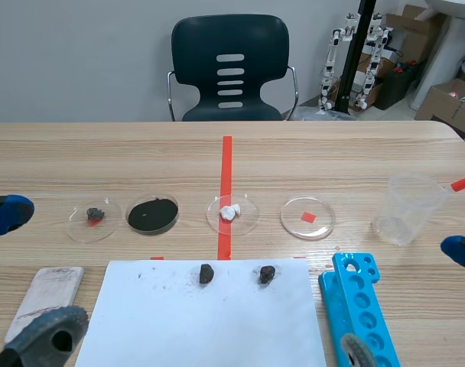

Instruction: Return to the home posture

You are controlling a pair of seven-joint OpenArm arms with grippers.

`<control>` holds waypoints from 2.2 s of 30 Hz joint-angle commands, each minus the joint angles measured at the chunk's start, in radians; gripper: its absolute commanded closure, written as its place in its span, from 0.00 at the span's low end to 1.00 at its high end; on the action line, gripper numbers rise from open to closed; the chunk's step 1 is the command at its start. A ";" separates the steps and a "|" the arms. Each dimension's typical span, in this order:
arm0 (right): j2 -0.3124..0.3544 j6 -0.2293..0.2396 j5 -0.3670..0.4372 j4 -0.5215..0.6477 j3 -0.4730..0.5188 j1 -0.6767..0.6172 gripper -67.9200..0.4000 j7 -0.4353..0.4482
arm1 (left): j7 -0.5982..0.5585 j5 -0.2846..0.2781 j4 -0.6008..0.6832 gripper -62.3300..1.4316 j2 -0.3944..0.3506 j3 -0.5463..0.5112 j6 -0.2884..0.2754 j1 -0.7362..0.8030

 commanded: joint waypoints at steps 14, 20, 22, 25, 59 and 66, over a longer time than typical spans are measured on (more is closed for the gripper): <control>0.014 -0.004 0.007 0.059 0.011 -0.071 0.06 0.068 | -0.017 -0.007 0.009 0.00 0.008 0.003 -0.002 0.000; 0.014 -0.008 0.007 0.077 0.011 -0.073 0.06 0.066 | -0.017 -0.007 0.009 0.00 0.008 0.003 -0.002 0.000; 0.014 -0.008 0.007 0.077 0.011 -0.073 0.06 0.058 | -0.017 -0.007 0.009 0.00 0.008 0.003 -0.002 0.000; 0.014 -0.008 0.007 0.077 0.011 -0.073 0.06 0.055 | -0.016 -0.007 0.009 0.00 0.008 0.003 -0.002 0.000; 0.014 -0.007 0.007 0.077 0.011 -0.073 0.06 0.056 | -0.017 -0.007 0.009 0.00 0.008 0.003 -0.002 0.000; 0.014 -0.007 0.007 0.077 0.011 -0.073 0.06 0.056 | -0.017 -0.007 0.009 0.00 0.008 0.003 -0.002 0.000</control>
